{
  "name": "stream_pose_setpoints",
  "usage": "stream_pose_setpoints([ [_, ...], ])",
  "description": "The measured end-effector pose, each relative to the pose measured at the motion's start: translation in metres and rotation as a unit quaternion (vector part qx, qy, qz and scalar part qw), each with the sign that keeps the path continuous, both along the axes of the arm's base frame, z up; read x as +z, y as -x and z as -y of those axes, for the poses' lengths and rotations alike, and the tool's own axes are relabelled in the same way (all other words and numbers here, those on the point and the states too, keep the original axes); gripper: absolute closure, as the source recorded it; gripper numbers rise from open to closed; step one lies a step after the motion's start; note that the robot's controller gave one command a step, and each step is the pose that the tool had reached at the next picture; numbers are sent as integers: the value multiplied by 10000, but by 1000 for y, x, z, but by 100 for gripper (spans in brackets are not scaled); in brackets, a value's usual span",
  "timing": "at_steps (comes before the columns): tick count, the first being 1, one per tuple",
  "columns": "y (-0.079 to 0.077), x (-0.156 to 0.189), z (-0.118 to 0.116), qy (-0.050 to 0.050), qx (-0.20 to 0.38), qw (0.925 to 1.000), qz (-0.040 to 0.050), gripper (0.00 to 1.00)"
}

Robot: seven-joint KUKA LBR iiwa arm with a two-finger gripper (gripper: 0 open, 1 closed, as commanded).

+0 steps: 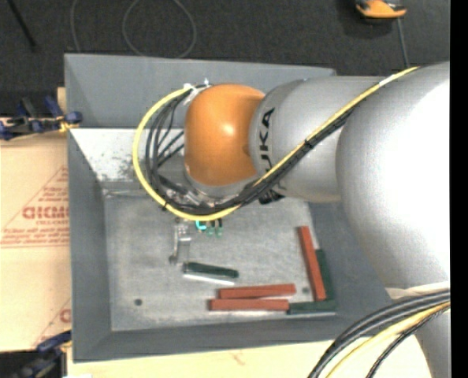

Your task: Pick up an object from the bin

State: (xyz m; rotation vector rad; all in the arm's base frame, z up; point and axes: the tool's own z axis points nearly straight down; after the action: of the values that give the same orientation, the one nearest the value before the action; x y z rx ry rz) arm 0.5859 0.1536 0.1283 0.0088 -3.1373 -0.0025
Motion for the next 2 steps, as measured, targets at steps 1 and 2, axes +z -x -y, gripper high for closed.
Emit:
stream_pose_setpoints([
  [1, 10, -58, 68, 16, 674, 9977, 18, 0],
  [2, 68, -57, 104, 4, 700, 9975, 38, 0],
])
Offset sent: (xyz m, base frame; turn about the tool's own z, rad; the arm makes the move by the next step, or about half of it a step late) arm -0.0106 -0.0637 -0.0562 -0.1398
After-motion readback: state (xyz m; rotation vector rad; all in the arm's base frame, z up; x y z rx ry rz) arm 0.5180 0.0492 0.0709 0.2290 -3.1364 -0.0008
